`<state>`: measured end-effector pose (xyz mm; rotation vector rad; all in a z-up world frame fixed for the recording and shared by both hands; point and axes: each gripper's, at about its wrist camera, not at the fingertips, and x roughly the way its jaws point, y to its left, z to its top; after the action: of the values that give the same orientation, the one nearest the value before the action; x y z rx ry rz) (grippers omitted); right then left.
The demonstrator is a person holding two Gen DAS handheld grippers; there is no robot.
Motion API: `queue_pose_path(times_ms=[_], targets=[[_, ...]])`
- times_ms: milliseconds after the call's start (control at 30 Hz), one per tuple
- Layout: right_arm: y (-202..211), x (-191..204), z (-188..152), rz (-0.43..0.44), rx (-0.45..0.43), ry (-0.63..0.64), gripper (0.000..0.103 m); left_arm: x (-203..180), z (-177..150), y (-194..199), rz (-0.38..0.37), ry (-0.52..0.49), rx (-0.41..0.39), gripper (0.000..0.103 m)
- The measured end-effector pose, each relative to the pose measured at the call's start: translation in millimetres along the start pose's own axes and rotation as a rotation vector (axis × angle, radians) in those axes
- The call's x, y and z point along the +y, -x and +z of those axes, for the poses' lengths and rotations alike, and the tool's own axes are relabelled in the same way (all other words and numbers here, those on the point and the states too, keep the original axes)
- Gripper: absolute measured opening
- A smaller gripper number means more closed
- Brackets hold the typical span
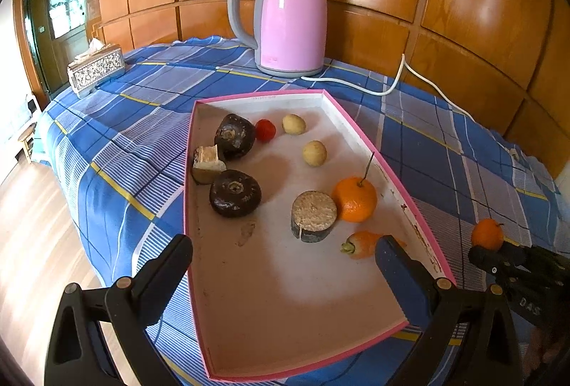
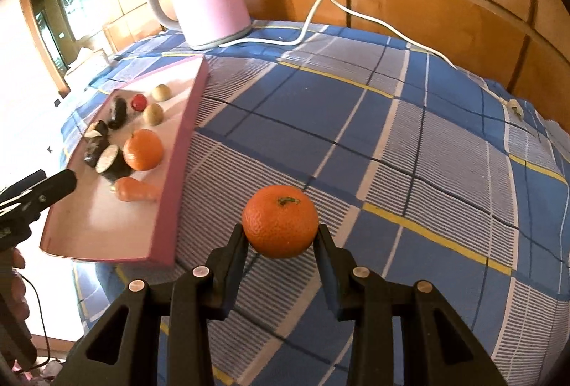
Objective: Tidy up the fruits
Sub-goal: 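Carry the tangerine into the tray with the right gripper and release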
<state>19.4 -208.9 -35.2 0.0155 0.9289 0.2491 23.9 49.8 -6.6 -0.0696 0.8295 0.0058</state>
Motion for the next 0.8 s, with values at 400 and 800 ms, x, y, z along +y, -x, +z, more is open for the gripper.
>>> queue_pose_path(times_ms=[400,800], targets=[[8.5,42.2,13.5,0.119,-0.023,0.103,0.038,14.1,8.2,0.5,0.034,0.031,-0.012,0.103],[10.2,75.2,48.5,0.183,-0.054,0.181,0.038,44.8,17.7,1.7,0.104,0.126,-0.048,0.103]])
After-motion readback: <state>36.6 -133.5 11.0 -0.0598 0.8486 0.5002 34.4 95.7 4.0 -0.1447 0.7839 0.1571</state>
